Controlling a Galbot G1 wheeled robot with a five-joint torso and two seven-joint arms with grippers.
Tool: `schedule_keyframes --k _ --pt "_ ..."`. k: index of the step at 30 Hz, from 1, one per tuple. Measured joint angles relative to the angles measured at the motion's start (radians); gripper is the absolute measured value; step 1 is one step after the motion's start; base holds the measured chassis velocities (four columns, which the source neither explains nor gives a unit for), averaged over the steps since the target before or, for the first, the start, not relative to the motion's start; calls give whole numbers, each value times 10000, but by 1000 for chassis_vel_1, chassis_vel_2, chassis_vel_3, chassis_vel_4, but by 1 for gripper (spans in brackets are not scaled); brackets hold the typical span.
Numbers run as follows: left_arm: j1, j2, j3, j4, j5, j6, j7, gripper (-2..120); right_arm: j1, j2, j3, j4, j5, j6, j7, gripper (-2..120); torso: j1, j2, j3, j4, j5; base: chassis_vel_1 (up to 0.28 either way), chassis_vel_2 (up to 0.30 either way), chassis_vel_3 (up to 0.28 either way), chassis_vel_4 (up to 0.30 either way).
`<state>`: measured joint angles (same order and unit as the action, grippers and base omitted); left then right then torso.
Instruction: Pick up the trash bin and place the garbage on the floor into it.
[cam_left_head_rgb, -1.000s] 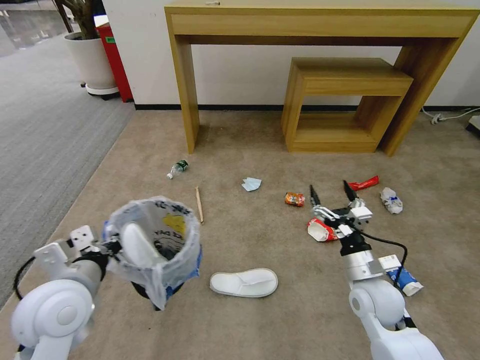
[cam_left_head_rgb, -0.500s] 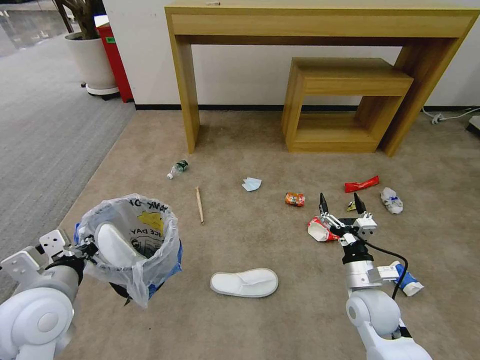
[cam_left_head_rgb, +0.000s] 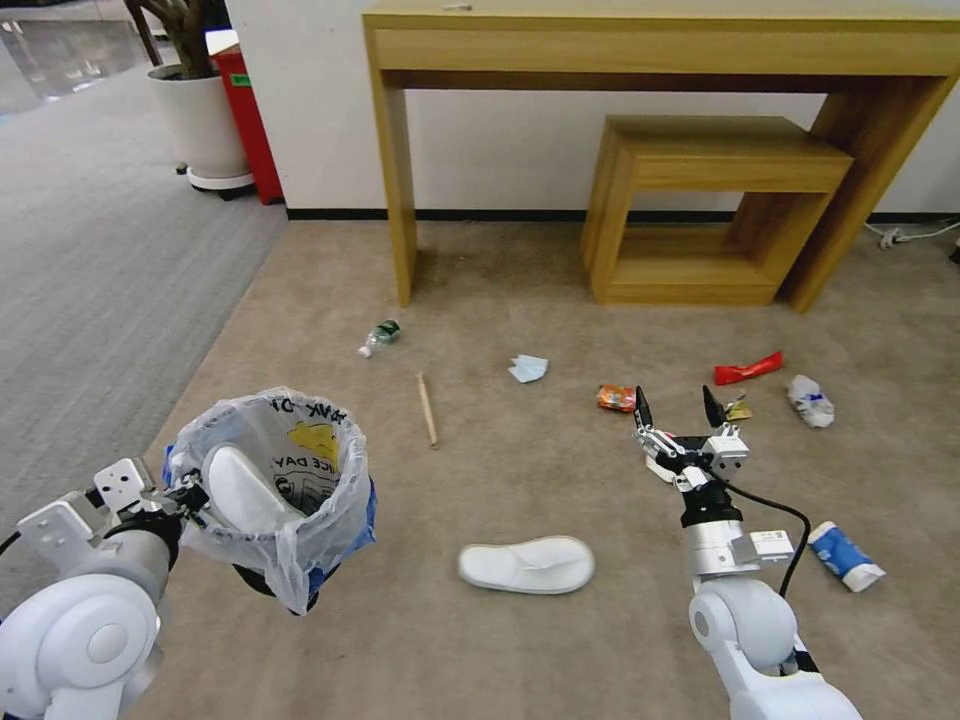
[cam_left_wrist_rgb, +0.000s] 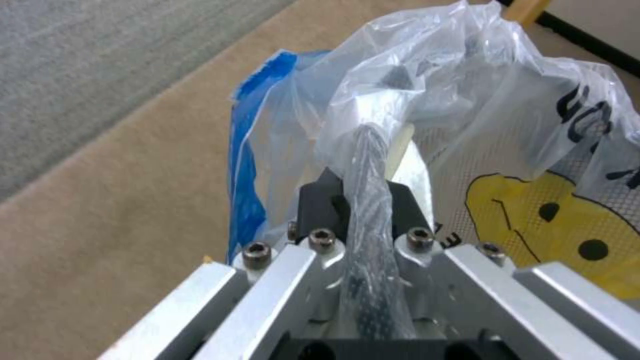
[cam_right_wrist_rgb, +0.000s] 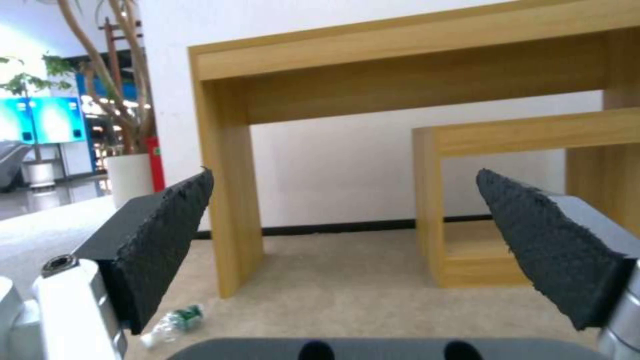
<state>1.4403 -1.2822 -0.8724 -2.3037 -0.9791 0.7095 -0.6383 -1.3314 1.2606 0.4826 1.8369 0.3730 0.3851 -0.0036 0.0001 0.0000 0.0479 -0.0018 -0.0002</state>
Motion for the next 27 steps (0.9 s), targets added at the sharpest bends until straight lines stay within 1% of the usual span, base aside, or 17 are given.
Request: schedule_keyframes --k 4,8,16,20,25,27 --pt "-6 25 -26 15 9 -9 4 2 12 3 -72 -1 -25 5 29 100 1 0 1 1 -2 152 177 -135 -139" --pt "-23 39 -59 17 9 -12 5 2 31 10 -91 0 -35 5 50 100 0 1 0 1 1 40 19 -28 -22" --pt "-28 49 -76 -61 -122 -16 9 2 -8 3 -70 -23 -135 -85 25 100 1 1 0 -4 5 -32 -27 23 22" --pt "-1 37 -73 -86 -138 -16 2 2 -27 30 -75 -46 -163 -59 -21 100 1 1 -1 -3 1 0 0 0 0" --pt "59 31 -56 -239 -404 -8 -24 2 -44 33 -89 -65 -218 -46 -21 100 0 0 -1 -2 3 -64 79 83 -69" --pt "74 24 -35 -273 -420 -2 -32 2 -49 26 -106 -74 -220 -38 -10 100 0 1 -1 -2 3 -172 137 136 -141"
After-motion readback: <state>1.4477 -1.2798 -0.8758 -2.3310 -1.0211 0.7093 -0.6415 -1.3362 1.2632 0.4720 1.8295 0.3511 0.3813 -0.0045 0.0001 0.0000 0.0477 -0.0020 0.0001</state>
